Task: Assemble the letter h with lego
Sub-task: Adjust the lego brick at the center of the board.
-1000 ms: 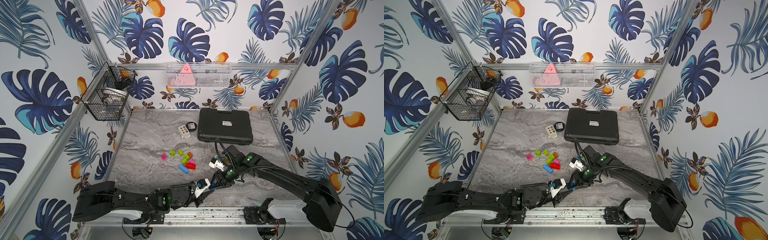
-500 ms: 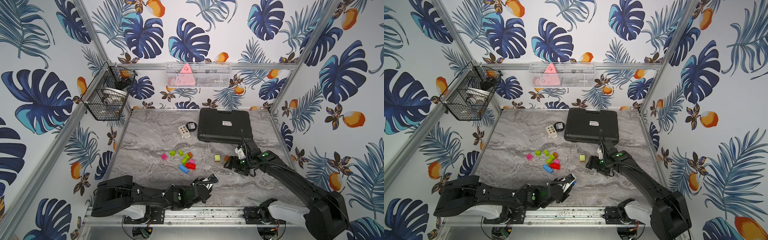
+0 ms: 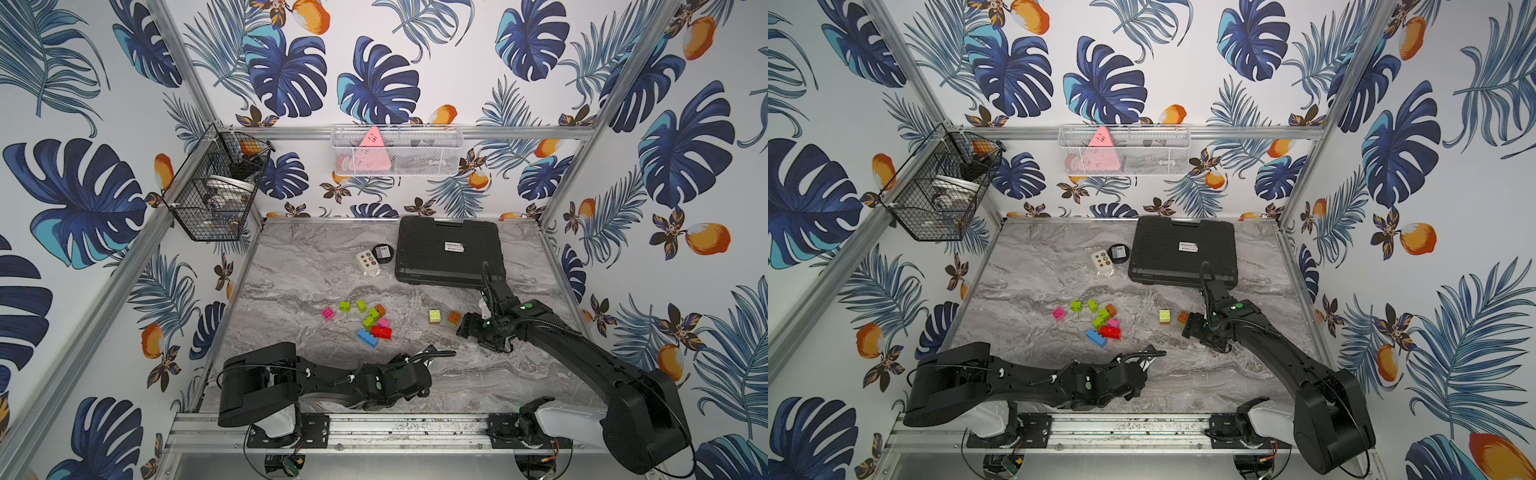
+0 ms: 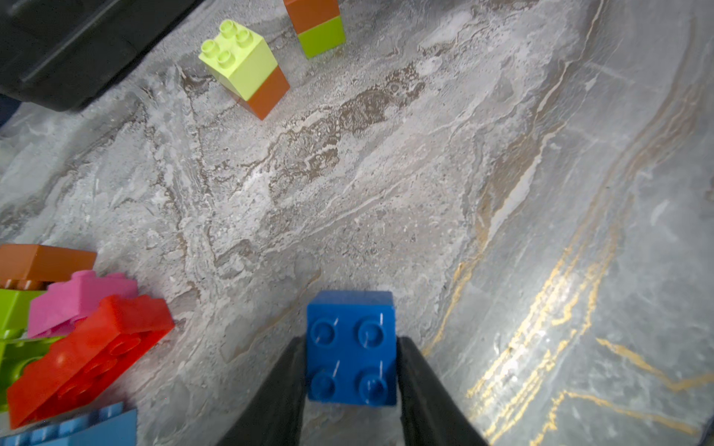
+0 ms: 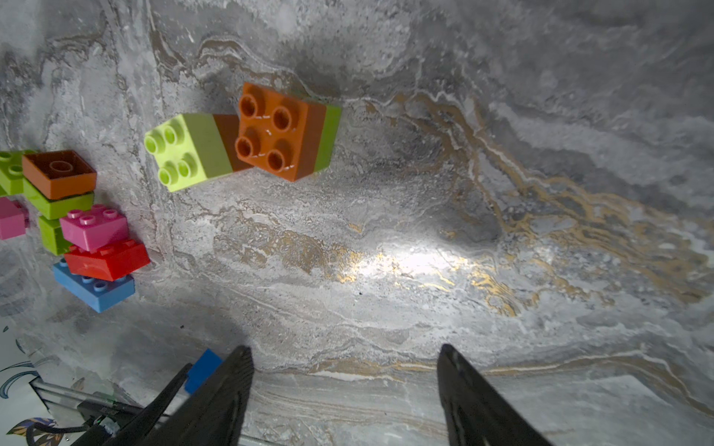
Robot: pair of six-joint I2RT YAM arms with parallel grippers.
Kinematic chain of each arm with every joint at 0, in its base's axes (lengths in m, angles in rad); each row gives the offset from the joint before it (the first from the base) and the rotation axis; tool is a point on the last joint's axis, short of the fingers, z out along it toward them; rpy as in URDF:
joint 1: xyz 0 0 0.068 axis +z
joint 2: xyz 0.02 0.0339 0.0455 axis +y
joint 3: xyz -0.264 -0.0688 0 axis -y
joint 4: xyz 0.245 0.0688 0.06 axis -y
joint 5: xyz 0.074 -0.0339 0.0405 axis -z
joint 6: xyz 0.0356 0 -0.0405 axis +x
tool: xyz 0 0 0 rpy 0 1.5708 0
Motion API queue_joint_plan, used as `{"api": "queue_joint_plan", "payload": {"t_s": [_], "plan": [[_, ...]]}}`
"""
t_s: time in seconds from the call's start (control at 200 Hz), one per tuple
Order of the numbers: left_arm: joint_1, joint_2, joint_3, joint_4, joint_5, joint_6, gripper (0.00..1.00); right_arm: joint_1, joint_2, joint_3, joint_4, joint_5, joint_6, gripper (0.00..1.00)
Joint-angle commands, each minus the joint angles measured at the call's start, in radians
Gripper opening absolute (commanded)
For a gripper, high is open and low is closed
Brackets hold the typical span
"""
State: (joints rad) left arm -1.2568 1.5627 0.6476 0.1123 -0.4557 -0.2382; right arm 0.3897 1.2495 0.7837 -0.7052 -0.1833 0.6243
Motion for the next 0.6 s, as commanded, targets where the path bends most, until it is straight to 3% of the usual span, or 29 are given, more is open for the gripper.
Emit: {"api": "queue_joint_plan", "payload": {"t_s": [0.0, 0.165, 0.32, 0.465, 0.595], "plan": [[0.016, 0.015, 0.014, -0.011, 0.07, -0.013, 0.43, -0.001, 0.004, -0.001, 0.003, -0.011, -0.016, 0.78], [0.035, 0.034, 0.032, -0.034, 0.083, -0.021, 0.43, -0.001, 0.008, -0.001, 0.003, -0.039, -0.039, 0.77], [0.042, -0.059, -0.013, -0.012, 0.066, -0.04, 0.45, 0.0, 0.014, 0.018, -0.014, -0.078, -0.093, 0.77], [0.09, -0.175, -0.052, -0.014, 0.086, -0.095, 0.56, 0.001, 0.031, 0.042, -0.012, -0.127, -0.106, 0.75], [0.221, -0.231, -0.066, -0.056, 0.149, -0.227, 0.69, 0.008, 0.039, 0.069, 0.021, -0.182, -0.104, 0.74]]}}
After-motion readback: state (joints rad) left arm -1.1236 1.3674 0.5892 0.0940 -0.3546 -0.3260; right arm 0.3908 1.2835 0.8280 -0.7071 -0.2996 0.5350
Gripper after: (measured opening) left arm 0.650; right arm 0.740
